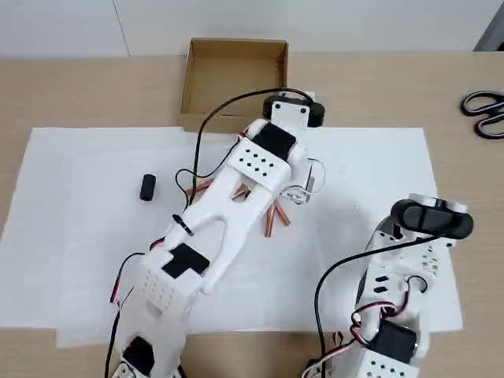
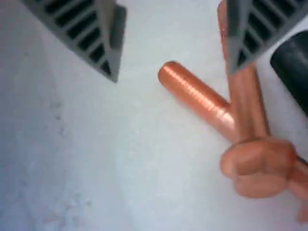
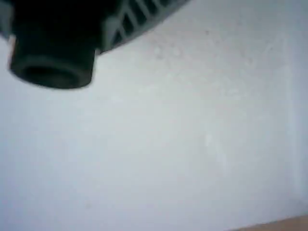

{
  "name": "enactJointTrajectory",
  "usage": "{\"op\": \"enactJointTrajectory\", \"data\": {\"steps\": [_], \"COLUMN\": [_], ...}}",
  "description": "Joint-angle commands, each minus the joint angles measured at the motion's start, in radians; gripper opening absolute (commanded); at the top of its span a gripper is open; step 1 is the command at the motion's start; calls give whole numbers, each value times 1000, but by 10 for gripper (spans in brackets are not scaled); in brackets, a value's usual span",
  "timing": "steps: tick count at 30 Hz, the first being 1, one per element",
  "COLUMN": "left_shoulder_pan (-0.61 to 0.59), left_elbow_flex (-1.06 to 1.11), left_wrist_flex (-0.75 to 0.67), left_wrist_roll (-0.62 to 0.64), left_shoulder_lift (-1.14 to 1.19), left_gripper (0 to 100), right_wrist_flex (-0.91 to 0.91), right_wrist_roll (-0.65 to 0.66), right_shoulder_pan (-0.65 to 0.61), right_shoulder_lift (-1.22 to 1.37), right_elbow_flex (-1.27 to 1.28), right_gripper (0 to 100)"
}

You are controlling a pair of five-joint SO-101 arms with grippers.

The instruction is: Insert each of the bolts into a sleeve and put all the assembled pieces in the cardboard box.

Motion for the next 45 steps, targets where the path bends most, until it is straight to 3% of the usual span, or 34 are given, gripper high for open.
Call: {"op": "enactJointTrajectory", "data": {"steps": [1,12,28,38,45], "left_shoulder_pan": [-23,-44,-51,-118,-109], "left_elbow_flex": [-62,-64,-64,-59,-65], "left_wrist_flex": [14,25,-92,-117,-91], "left_wrist_roll": [5,3,3,0,0], "left_shoulder_lift": [9,77,124,170,250], "left_gripper": [152,152,151,8,6], "right_wrist_flex": [-22,-22,-19,-19,-19], "right_wrist_roll": [5,5,5,5,6], "right_shoulder_pan": [8,8,8,8,8], "right_shoulder_lift": [-19,-19,-19,-19,-19], "right_elbow_flex": [-6,-6,-6,-8,-14], "right_gripper": [4,4,4,4,4]}}
